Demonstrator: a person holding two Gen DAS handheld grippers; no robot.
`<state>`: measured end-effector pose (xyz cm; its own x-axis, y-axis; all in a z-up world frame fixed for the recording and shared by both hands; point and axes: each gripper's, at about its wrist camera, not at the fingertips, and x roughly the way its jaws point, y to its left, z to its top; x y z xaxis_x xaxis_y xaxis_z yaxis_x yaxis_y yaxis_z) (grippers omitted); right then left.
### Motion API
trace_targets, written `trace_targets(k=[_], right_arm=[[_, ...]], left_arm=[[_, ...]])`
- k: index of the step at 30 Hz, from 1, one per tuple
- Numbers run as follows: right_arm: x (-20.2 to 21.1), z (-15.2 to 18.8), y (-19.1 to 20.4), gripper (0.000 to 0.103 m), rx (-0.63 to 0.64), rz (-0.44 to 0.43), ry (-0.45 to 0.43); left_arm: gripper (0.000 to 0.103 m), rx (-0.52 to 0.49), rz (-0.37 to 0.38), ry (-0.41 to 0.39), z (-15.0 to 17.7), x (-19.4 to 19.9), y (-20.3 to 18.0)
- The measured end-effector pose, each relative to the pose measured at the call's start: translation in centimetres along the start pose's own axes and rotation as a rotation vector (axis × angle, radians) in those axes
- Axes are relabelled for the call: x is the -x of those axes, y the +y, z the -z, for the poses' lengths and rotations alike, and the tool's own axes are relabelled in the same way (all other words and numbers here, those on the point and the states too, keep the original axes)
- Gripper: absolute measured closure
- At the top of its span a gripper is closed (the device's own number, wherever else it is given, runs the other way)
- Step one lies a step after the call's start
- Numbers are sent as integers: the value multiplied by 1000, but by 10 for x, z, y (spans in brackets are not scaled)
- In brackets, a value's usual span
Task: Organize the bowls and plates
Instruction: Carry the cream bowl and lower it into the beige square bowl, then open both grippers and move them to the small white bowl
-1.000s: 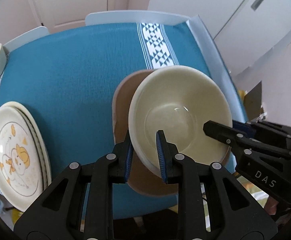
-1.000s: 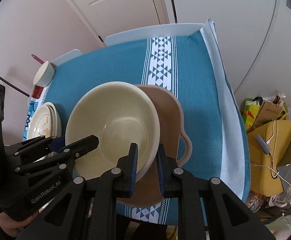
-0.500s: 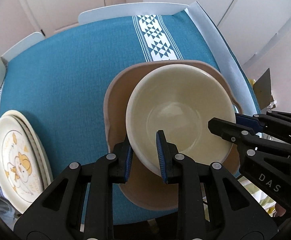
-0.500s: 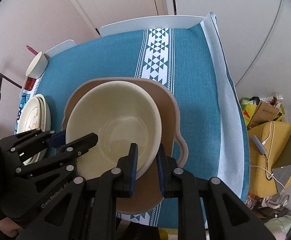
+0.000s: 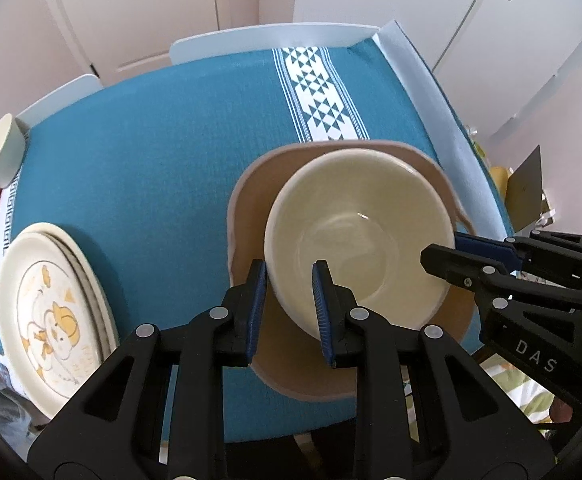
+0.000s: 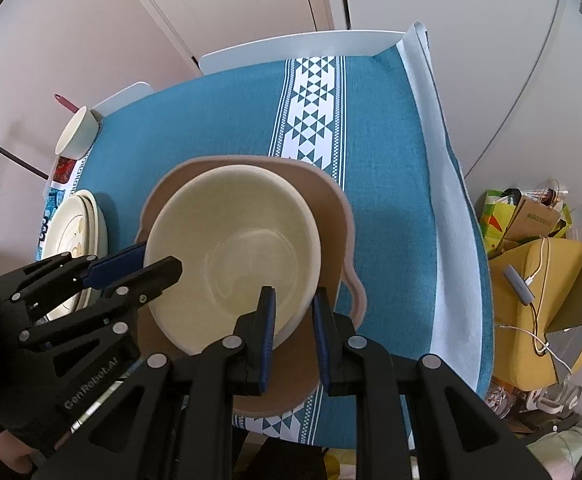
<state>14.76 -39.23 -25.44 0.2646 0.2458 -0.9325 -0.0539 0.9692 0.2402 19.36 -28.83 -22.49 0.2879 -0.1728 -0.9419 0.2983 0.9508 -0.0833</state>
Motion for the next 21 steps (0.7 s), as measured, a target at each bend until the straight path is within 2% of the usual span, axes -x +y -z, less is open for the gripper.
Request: trace_targets(k=[5,13,14,16,17,18,19,20,21], right_arm=[[15,3,1,86,2,-12,-30],[55,-7,20,86,64,-58,-149],[60,-10,24,81,72,-69,-167],[68,-16,32,48,85,-76,-199],[72,-20,36,18,94,-86,-220],[76,-23,40,8,99,-102,-237],[79,-26,44,8,105,-124,-254],[82,-31,48,8,113,-145,-266],[83,-35,53,8,123,-157,-271]], left_arm=[[83,0,1,-45,-3,23,0],[83,49,11,-207,-1,82,20],[82,63,2,-223,0,89,24],[80,107,-24,-254,2,104,41],[78,134,-30,-258,4,110,50],[69,163,-30,-257,5,115,60],[59,207,-22,-258,8,120,74],[26,232,-16,-260,10,123,83],[1,265,-10,-265,13,127,95]])
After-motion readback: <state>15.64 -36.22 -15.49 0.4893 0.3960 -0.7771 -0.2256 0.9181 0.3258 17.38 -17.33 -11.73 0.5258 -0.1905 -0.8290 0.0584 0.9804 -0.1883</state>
